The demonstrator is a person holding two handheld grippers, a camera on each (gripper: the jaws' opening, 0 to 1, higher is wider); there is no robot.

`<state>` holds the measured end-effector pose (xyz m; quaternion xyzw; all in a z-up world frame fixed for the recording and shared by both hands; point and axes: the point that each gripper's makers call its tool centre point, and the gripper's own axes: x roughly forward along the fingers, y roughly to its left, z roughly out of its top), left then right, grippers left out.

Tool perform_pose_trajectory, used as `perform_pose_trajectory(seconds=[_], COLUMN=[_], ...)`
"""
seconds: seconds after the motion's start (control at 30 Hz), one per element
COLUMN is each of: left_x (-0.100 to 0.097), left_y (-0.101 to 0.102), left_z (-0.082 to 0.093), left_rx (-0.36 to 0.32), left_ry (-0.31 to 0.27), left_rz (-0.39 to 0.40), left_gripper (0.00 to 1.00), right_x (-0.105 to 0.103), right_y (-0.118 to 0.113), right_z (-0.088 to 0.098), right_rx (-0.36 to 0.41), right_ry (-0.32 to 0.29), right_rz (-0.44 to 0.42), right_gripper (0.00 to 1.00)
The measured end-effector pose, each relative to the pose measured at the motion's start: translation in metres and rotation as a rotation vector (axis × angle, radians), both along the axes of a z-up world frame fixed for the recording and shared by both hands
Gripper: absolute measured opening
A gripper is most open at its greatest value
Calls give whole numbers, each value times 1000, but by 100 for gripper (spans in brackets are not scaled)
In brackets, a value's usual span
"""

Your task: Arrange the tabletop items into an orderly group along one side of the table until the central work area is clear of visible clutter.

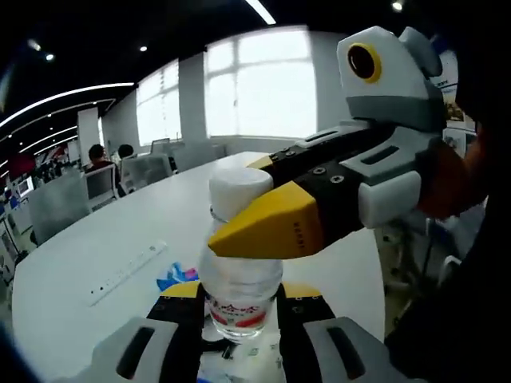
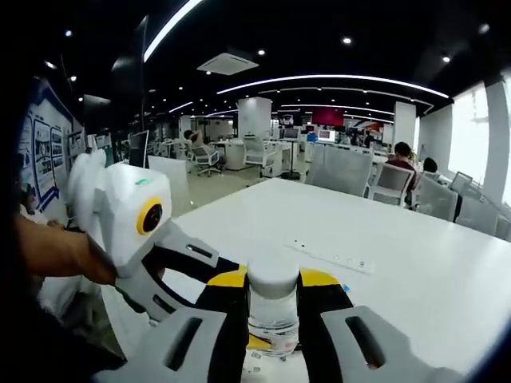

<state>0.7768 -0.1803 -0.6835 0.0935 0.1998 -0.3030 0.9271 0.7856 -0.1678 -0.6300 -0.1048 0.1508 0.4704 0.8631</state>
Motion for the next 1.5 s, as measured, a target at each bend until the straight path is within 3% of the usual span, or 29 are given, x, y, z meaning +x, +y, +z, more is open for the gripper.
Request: perform_pose_trajectory(seconds=[0.4,0.67,1.13,1.3,1.5], left_x=[18,23,30,32,35], left_y=[62,98,156,169,187], left_z=[18,17,8,-1,-18], left_rx=[-14,-26,-59,-65,-87], left_ry=[-26,-25,-16,0,12], left_rz=[160,273,493,566,645], left_gripper=[32,32,32,32,32], right_x=[15,23,27,32,26], right_y=[58,97,156,175,191], right_z=[23,22,14,1,-16], right_rx=[24,31,12,12,-26], right_ry=[-3,0,4,43,11], right_rz=[147,270,495,561,650], right_gripper=[16,16,16,16,16])
